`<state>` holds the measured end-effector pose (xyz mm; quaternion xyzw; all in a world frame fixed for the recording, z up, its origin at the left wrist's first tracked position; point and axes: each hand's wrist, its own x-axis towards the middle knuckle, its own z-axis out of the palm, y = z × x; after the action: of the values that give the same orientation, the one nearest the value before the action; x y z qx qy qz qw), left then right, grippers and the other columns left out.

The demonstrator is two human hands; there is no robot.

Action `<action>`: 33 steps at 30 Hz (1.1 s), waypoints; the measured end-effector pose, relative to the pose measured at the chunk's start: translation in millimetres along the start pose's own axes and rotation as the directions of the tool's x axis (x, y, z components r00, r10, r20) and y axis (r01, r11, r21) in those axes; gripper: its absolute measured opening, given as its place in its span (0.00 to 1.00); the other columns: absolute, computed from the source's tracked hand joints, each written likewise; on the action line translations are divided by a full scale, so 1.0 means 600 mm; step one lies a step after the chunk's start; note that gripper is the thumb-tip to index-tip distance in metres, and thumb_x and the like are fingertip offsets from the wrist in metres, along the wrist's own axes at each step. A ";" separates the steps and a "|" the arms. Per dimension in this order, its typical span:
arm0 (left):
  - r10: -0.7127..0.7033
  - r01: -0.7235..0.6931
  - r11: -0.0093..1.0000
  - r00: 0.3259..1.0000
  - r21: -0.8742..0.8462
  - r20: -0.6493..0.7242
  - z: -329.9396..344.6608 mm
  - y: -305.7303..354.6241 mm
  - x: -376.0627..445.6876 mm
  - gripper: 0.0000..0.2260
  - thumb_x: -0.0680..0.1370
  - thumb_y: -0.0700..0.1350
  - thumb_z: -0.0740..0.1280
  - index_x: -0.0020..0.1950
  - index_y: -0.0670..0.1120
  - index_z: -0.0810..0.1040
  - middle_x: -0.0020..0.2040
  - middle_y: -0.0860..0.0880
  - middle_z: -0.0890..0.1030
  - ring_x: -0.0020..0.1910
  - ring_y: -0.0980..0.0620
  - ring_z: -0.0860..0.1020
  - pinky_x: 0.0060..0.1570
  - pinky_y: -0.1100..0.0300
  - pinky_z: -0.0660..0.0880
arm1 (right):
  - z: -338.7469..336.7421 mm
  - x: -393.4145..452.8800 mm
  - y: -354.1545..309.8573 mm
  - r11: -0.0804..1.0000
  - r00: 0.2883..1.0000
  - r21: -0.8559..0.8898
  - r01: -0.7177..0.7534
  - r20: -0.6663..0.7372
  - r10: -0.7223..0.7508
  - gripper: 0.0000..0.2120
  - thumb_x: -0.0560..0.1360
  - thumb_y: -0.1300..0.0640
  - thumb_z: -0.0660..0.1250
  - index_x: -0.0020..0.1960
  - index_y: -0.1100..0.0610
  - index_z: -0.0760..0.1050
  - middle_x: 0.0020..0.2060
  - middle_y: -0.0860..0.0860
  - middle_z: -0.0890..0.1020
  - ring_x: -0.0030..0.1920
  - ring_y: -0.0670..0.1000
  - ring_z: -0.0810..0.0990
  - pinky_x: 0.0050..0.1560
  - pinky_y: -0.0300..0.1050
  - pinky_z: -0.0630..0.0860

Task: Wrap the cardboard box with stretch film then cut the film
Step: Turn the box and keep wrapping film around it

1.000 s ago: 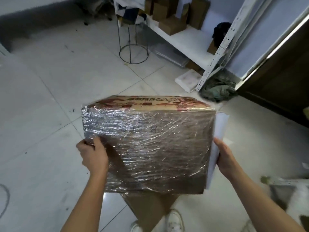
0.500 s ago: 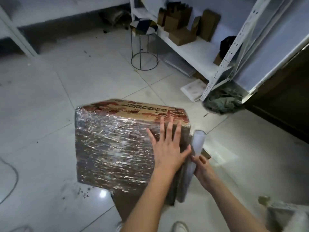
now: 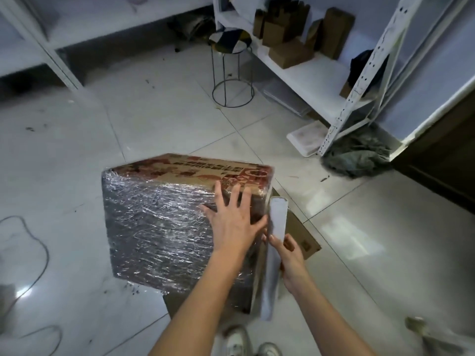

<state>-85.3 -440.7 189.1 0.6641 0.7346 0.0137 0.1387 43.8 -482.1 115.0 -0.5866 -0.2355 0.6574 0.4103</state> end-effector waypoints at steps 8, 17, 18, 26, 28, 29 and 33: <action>-0.071 0.043 0.984 0.985 -0.175 -0.158 -0.044 -0.006 0.002 0.35 0.71 0.67 0.60 0.72 0.52 0.57 0.73 0.52 0.60 0.75 0.43 0.47 0.67 0.30 0.53 | 0.020 0.001 -0.055 0.958 0.982 -0.250 0.140 -0.089 -0.167 0.19 0.64 0.49 0.77 0.43 0.62 0.75 0.43 0.65 0.80 0.41 0.56 0.78 0.45 0.55 0.76; -0.167 0.022 0.924 0.922 -0.381 -0.350 -0.071 -0.027 -0.010 0.31 0.66 0.65 0.66 0.62 0.54 0.60 0.64 0.48 0.74 0.71 0.39 0.61 0.59 0.30 0.64 | 0.056 -0.032 -0.134 0.762 0.940 -0.606 0.228 -0.068 -0.335 0.19 0.68 0.50 0.74 0.43 0.60 0.67 0.33 0.50 0.69 0.33 0.48 0.68 0.31 0.41 0.65; -0.172 0.022 0.922 0.918 -0.387 -0.358 -0.072 -0.034 -0.012 0.31 0.66 0.65 0.66 0.62 0.54 0.60 0.63 0.48 0.74 0.71 0.39 0.61 0.59 0.31 0.65 | 0.062 -0.035 -0.137 0.733 0.941 -0.637 0.238 -0.036 -0.337 0.19 0.69 0.49 0.74 0.45 0.59 0.67 0.34 0.49 0.70 0.33 0.48 0.69 0.32 0.41 0.67; -0.267 0.108 0.885 0.915 -0.453 -0.303 -0.103 -0.079 -0.010 0.33 0.66 0.64 0.67 0.66 0.51 0.64 0.66 0.49 0.71 0.72 0.43 0.57 0.63 0.34 0.65 | 0.091 -0.042 -0.187 0.702 0.946 -0.652 0.287 0.307 -0.102 0.06 0.74 0.57 0.69 0.45 0.51 0.72 0.39 0.55 0.80 0.35 0.47 0.80 0.37 0.44 0.78; -0.283 0.127 0.878 0.916 -0.462 -0.285 -0.110 -0.085 -0.008 0.34 0.66 0.64 0.67 0.67 0.50 0.65 0.67 0.49 0.70 0.72 0.44 0.56 0.65 0.35 0.64 | 0.089 -0.038 -0.204 0.745 0.929 -0.619 0.248 0.369 -0.002 0.09 0.73 0.57 0.68 0.50 0.49 0.70 0.46 0.60 0.81 0.42 0.53 0.81 0.40 0.44 0.78; -0.289 0.129 0.873 0.914 -0.471 -0.285 -0.113 -0.087 -0.006 0.34 0.66 0.65 0.66 0.67 0.50 0.66 0.66 0.49 0.71 0.72 0.44 0.57 0.64 0.36 0.64 | 0.086 -0.034 -0.212 0.771 0.917 -0.594 0.228 0.397 0.034 0.13 0.70 0.55 0.67 0.53 0.49 0.69 0.48 0.61 0.80 0.45 0.56 0.81 0.42 0.45 0.78; -0.290 0.099 0.891 0.875 -0.443 -0.388 -0.106 -0.082 -0.004 0.31 0.67 0.68 0.61 0.63 0.51 0.65 0.61 0.47 0.75 0.68 0.39 0.64 0.55 0.35 0.73 | 0.067 -0.010 -0.229 0.753 0.877 -0.601 0.268 0.475 0.068 0.10 0.75 0.58 0.65 0.53 0.51 0.68 0.47 0.58 0.76 0.41 0.46 0.81 0.42 0.43 0.79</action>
<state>-147.2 -438.6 240.5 0.5198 0.7915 0.3041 0.1043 40.9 -404.5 235.3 -0.5012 -0.5727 0.6318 0.1468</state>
